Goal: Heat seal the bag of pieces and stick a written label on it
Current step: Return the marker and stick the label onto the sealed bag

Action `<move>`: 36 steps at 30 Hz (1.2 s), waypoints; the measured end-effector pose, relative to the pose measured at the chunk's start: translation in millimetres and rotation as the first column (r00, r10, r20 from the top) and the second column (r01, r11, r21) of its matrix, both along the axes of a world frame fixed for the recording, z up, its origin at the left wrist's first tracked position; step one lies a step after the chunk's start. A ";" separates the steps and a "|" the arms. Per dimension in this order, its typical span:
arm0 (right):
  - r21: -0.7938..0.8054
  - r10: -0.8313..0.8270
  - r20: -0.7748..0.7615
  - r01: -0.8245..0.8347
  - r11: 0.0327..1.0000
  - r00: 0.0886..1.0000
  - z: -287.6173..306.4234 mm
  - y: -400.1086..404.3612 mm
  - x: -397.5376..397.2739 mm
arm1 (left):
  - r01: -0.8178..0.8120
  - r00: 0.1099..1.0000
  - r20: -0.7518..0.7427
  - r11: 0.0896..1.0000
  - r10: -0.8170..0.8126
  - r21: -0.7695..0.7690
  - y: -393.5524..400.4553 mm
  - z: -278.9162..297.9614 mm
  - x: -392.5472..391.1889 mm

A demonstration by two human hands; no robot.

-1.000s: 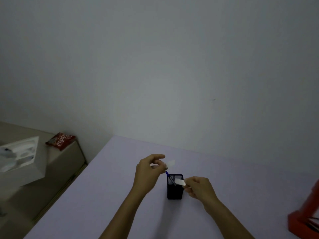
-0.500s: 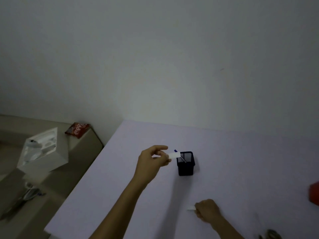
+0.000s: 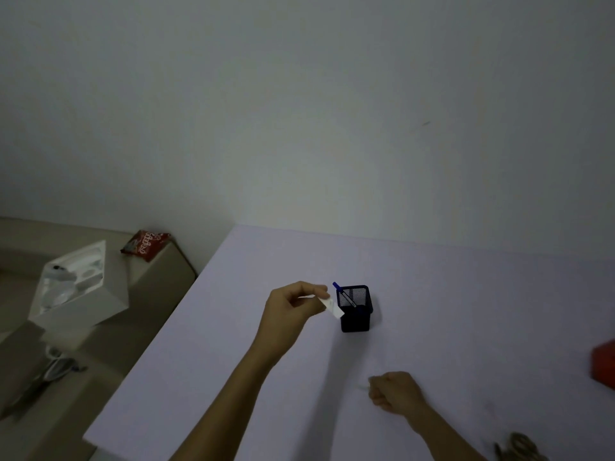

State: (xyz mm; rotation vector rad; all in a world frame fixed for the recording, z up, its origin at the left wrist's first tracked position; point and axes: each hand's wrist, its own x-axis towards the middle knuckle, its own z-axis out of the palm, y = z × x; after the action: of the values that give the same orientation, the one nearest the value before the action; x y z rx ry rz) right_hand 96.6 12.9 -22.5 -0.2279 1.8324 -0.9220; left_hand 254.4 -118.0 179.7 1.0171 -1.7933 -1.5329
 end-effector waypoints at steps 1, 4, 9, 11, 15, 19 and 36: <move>-0.005 -0.002 -0.002 0.002 1.000 1.000 -0.3 -0.5 -0.5 | 0.007 0.999 -0.031 1.000 -0.007 0.009 0.0 -0.2 -0.2; -0.007 0.010 -0.017 -0.011 1.000 1.000 -2.1 -1.2 -3.0 | 0.003 0.997 -0.072 1.000 -0.001 0.031 -0.1 -0.7 -1.8; -0.032 -0.007 -0.018 0.006 0.999 1.000 -5.9 -1.0 -5.9 | 0.039 0.994 -0.104 0.998 -0.033 0.048 -2.2 -4.0 -0.2; -0.047 -0.011 -0.023 0.010 0.999 1.000 -8.7 -1.0 -6.4 | 0.009 0.997 -0.082 0.999 -0.006 0.039 -4.4 -7.0 0.0; -0.060 0.048 -0.030 -0.050 0.997 0.998 -11.2 -2.9 -6.7 | 0.009 0.998 0.060 1.000 -0.009 -0.009 -9.1 -28.6 0.0; -0.058 0.030 -0.018 -0.031 0.998 0.999 -8.4 -4.0 -7.3 | 0.037 0.973 0.223 0.996 -0.053 0.076 -6.5 -77.7 2.1; -0.052 0.030 0.005 -0.029 0.998 1.000 -2.9 5.5 -11.5 | 0.000 0.768 0.625 0.976 -0.140 0.218 7.1 -179.6 -6.1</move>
State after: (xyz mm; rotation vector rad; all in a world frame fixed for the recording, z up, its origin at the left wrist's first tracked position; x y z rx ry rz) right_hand 85.0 18.4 -25.4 -0.2832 1.7964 -0.9492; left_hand 248.3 -110.9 0.0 1.7627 -2.1574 -1.5502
